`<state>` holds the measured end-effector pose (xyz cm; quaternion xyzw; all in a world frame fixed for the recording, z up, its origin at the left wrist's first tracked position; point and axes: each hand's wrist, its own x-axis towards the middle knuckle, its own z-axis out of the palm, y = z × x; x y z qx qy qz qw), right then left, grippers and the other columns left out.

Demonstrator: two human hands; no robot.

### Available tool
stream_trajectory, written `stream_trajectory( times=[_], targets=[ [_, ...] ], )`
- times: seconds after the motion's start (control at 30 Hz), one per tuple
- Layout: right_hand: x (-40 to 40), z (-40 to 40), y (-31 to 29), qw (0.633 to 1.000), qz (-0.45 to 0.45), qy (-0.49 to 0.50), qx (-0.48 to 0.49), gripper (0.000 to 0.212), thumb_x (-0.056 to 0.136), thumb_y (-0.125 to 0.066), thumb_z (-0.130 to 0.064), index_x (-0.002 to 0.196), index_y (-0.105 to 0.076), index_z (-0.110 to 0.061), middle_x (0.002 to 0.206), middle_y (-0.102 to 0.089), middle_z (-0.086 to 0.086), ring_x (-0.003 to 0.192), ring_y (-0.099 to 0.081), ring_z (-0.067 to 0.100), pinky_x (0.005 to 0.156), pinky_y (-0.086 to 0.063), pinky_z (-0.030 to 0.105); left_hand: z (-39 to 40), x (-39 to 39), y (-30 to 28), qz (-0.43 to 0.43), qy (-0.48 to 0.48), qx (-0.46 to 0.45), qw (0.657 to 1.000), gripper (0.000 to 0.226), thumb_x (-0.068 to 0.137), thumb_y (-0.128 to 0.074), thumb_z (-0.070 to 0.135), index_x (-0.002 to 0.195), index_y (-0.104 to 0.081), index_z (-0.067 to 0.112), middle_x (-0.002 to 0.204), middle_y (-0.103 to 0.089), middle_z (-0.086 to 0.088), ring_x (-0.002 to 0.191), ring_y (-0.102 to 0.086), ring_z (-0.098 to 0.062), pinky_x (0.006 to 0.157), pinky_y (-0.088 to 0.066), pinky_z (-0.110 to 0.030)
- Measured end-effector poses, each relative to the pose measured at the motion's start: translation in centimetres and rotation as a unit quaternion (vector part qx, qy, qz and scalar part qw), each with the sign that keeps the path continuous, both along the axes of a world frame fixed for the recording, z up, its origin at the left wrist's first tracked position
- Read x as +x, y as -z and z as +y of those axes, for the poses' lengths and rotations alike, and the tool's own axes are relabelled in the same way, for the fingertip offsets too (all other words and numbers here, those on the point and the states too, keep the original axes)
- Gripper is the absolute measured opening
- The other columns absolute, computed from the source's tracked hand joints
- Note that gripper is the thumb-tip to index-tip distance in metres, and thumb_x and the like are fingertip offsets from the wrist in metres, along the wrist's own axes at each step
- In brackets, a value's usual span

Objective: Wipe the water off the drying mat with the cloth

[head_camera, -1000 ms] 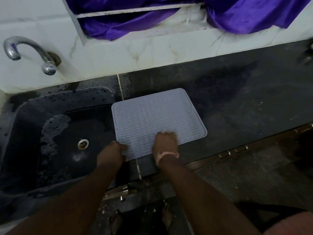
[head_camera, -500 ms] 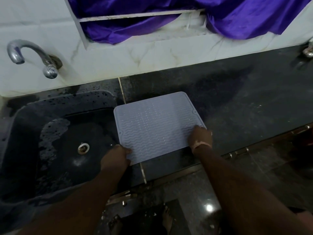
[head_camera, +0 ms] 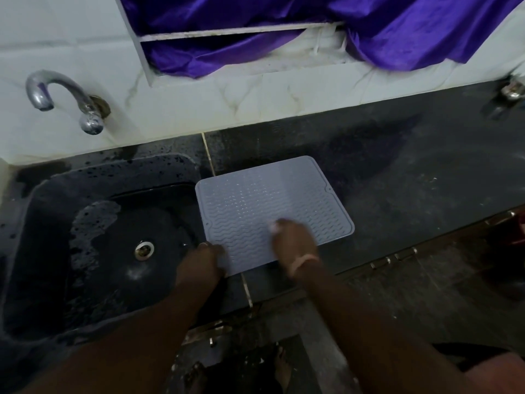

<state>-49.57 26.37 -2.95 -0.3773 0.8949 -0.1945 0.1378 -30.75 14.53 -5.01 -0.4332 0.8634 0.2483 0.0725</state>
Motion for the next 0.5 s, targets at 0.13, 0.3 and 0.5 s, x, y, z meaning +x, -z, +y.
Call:
stream_trajectory(
  times=[0.13, 0.3, 0.5],
  targets=[
    [-8.6, 2.1, 0.9, 0.983, 0.113, 0.107, 0.095, 0.021, 0.100, -0.045, -0.018, 0.105, -0.063, -0.010, 0.100, -0.071, 0.011, 0.096, -0.066, 0.031, 0.093, -0.046, 0.038, 0.0, 1.2, 0.9, 0.019, -0.050, 0.016, 0.998, 0.082, 0.074, -0.081, 0.031, 0.147, -0.043, 0.033, 0.143, -0.044, -0.006, 0.125, -0.052, -0.029, 0.100, -0.051, -0.041],
    [-1.2, -1.5, 2.5, 0.970, 0.155, 0.018, 0.186, 0.022, 0.097, -0.042, -0.019, 0.094, -0.064, -0.014, 0.091, -0.066, 0.008, 0.083, -0.063, 0.026, 0.084, -0.049, 0.040, 0.0, 1.3, 1.4, 0.029, -0.096, 0.084, 0.991, 0.076, 0.073, -0.082, 0.034, 0.142, -0.050, 0.031, 0.134, -0.062, -0.006, 0.121, -0.059, -0.029, 0.097, -0.052, -0.039],
    [10.9, -4.6, 0.6, 0.980, 0.024, -0.166, 0.107, 0.019, 0.094, -0.051, -0.014, 0.103, -0.067, -0.008, 0.102, -0.069, 0.015, 0.099, -0.062, 0.033, 0.088, -0.049, 0.041, 0.2, 1.6, 1.1, 0.015, -0.098, 0.033, 0.995, 0.046, 0.098, -0.054, 0.028, 0.143, -0.048, 0.038, 0.137, -0.060, -0.008, 0.121, -0.061, -0.030, 0.096, -0.050, -0.038]
  ],
)
